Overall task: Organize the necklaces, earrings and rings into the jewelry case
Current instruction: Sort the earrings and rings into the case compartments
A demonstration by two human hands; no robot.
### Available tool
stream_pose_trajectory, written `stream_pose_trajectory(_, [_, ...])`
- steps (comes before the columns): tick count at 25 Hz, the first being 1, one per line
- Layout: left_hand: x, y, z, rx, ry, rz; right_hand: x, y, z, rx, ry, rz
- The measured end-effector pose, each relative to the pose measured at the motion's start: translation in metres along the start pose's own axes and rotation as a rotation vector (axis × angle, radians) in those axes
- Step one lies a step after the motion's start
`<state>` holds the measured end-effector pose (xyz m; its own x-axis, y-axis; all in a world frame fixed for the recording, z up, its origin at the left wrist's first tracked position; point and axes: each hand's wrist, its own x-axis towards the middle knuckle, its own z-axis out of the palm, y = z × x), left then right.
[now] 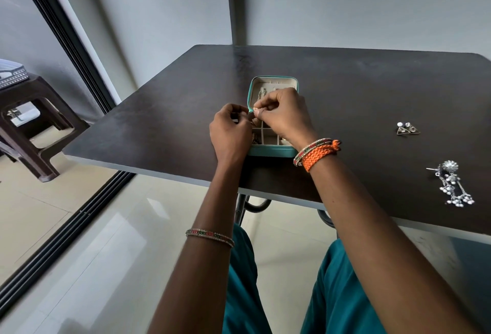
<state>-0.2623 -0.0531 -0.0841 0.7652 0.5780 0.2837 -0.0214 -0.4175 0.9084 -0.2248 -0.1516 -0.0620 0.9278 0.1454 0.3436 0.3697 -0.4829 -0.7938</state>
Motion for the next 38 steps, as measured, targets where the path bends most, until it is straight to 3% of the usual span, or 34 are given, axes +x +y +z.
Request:
stream_pose_trajectory(6, [0.0,0.0,0.0,-0.01,-0.005,0.004,0.003,0.003,-0.001,0.024,0.001,0.033])
stream_pose_trajectory(14, [-0.001,0.0,0.0,-0.012,-0.008,0.004,0.007,0.002,-0.013,0.344,-0.128,0.223])
stream_pose_trajectory(18, [-0.001,0.0,0.0,-0.029,-0.012,-0.011,0.011,0.006,-0.008,0.206,-0.131,0.228])
stream_pose_trajectory(25, [0.0,0.0,0.0,-0.054,-0.007,-0.027,0.007,0.004,-0.003,0.021,0.001,0.153])
stream_pose_trajectory(32, [0.001,-0.004,0.002,-0.051,-0.021,-0.032,-0.001,0.0,-0.004,-0.063,-0.07,0.07])
stream_pose_trajectory(38, [0.003,-0.006,0.004,-0.042,-0.023,-0.033,0.004,-0.002,0.001,-0.172,-0.039,0.097])
